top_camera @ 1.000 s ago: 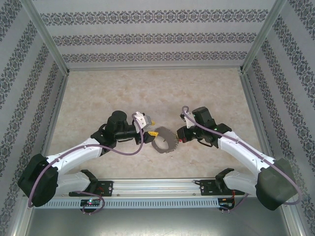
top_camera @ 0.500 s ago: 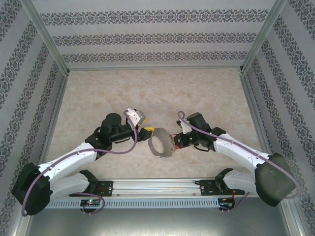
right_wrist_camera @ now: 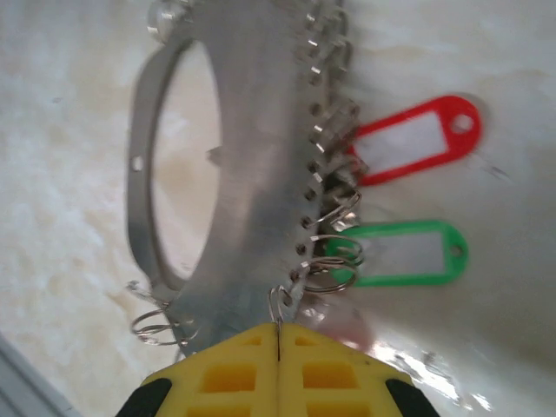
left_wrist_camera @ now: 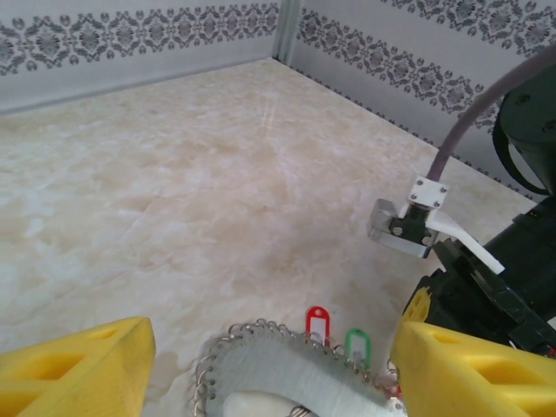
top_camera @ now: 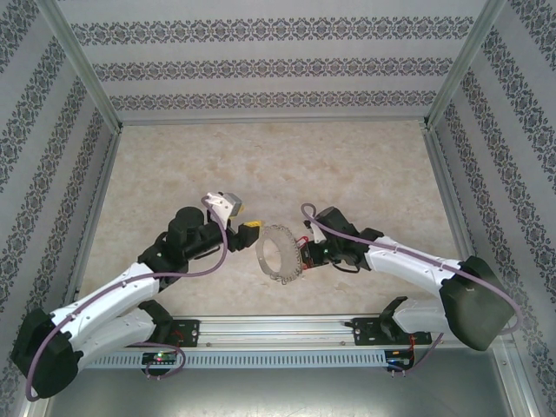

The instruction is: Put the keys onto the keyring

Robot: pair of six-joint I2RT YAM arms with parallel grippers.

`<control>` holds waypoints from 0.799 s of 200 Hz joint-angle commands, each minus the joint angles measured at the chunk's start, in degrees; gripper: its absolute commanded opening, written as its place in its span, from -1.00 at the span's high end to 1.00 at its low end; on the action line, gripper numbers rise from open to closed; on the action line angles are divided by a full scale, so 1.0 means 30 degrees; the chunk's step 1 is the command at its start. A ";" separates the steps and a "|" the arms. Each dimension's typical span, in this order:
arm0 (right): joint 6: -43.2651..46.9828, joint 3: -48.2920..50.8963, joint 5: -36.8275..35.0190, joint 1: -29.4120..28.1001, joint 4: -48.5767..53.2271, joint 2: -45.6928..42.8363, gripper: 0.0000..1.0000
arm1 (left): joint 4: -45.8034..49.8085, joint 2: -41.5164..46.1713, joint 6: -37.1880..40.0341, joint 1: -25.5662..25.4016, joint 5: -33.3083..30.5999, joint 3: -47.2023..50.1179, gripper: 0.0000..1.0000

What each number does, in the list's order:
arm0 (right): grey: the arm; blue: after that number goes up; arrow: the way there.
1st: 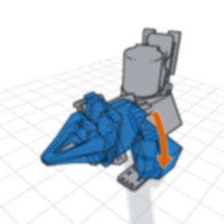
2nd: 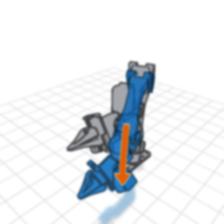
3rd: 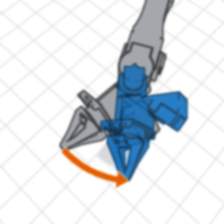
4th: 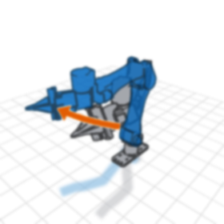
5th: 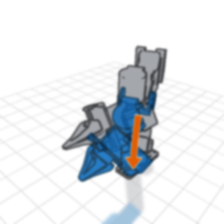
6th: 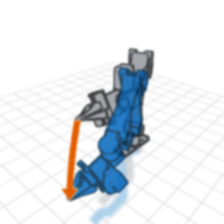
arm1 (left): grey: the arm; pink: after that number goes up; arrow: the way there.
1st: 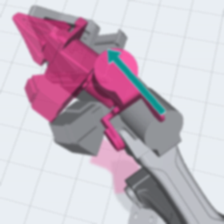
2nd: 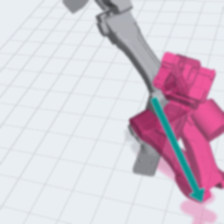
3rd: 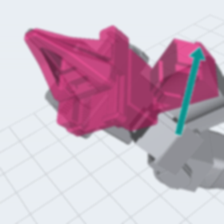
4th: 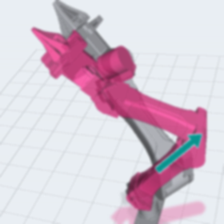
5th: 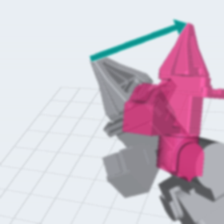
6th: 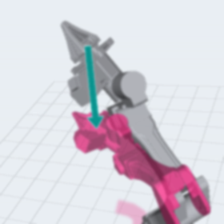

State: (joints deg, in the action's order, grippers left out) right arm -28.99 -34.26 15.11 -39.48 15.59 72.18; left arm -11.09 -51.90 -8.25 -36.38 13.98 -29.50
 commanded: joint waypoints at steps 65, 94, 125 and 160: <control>-0.0329 0.1223 -0.7078 0.2779 0.3940 -0.7531 -0.02 | 0.2576 0.3786 0.0047 0.0110 -0.5803 0.1418 -0.85; 0.1318 0.1871 -1.0938 0.3962 0.2846 -1.1496 -0.68 | 0.4238 0.5356 0.0428 0.0723 -0.8345 0.1643 -0.99; 0.4572 0.2538 -1.4555 0.5391 0.0273 -1.3485 -0.96 | 0.6158 0.6208 0.1051 0.2733 -0.9811 0.1474 -0.99; 0.7902 0.3033 -1.3388 0.8578 -0.2867 -1.1619 -0.96 | 0.6168 0.5340 -0.0077 0.5694 -1.1351 0.1170 -0.99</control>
State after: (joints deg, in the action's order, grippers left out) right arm -15.18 -27.59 -23.31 -18.96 16.40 33.34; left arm 4.78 -33.93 -6.33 -23.92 -13.56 -25.17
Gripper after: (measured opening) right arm 0.981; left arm 0.993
